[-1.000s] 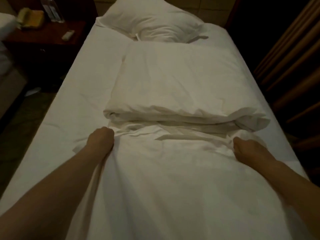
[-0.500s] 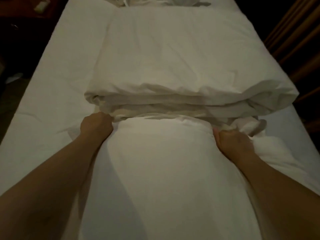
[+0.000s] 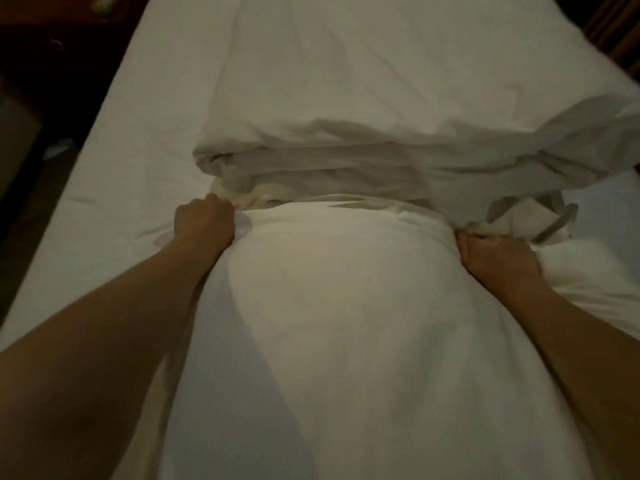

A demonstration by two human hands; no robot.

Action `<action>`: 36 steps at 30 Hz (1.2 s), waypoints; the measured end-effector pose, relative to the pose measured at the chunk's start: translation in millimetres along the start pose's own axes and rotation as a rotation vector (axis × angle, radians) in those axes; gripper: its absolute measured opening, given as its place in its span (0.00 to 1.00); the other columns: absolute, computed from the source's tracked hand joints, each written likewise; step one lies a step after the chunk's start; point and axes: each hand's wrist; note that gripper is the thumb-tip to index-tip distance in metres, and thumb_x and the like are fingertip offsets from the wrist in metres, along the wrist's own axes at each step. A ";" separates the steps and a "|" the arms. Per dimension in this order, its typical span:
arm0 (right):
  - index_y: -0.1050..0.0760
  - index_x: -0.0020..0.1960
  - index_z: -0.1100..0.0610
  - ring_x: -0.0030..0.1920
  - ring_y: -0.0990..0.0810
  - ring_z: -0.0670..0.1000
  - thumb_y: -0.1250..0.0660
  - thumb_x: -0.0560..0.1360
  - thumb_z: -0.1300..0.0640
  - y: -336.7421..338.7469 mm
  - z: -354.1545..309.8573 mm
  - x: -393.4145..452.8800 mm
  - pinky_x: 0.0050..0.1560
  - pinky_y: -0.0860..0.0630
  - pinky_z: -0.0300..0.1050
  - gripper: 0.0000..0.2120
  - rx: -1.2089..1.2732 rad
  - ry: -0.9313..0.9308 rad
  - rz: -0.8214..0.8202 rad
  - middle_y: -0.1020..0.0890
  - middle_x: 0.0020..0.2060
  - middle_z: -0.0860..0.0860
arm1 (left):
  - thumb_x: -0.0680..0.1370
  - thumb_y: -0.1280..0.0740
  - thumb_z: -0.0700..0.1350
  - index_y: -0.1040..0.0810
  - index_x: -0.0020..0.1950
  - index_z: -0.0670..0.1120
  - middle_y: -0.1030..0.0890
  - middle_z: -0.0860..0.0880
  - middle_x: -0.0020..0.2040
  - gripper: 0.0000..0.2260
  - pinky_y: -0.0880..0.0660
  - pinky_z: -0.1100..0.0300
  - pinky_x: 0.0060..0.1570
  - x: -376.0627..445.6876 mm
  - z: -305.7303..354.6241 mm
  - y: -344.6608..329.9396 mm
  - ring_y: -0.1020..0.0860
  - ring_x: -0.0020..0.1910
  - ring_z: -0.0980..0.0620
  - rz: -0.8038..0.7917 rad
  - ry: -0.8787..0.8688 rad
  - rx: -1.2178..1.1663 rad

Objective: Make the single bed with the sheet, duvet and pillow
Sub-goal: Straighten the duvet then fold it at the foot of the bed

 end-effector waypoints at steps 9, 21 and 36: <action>0.24 0.42 0.67 0.38 0.23 0.65 0.42 0.74 0.61 103.6 -42.0 -29.5 0.37 0.27 0.55 0.11 0.039 -0.263 0.108 0.23 0.38 0.66 | 0.77 0.41 0.39 0.30 0.60 0.40 0.27 0.41 0.56 0.11 0.33 0.50 0.52 -77.0 -30.1 71.2 0.28 0.56 0.41 0.170 -0.109 0.001; 0.22 0.61 0.50 0.56 0.20 0.62 0.47 0.75 0.46 182.1 -185.5 -156.3 0.51 0.26 0.67 0.22 0.366 0.012 0.129 0.19 0.58 0.56 | 0.78 0.46 0.44 0.33 0.70 0.42 0.30 0.40 0.67 0.20 0.33 0.44 0.62 -236.3 12.9 73.2 0.30 0.64 0.40 0.135 -0.032 -0.454; 0.52 0.77 0.43 0.76 0.63 0.59 0.58 0.80 0.40 166.8 -119.7 -204.6 0.67 0.63 0.71 0.26 0.149 -0.121 -0.326 0.57 0.77 0.49 | 0.83 0.55 0.56 0.58 0.77 0.61 0.61 0.54 0.78 0.23 0.57 0.30 0.67 -297.9 14.6 53.7 0.61 0.77 0.48 -0.212 -0.107 -0.363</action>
Point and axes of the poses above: each hand's wrist, its own x-axis towards the middle knuckle, its own y-axis out of the back of the hand, z = x × y
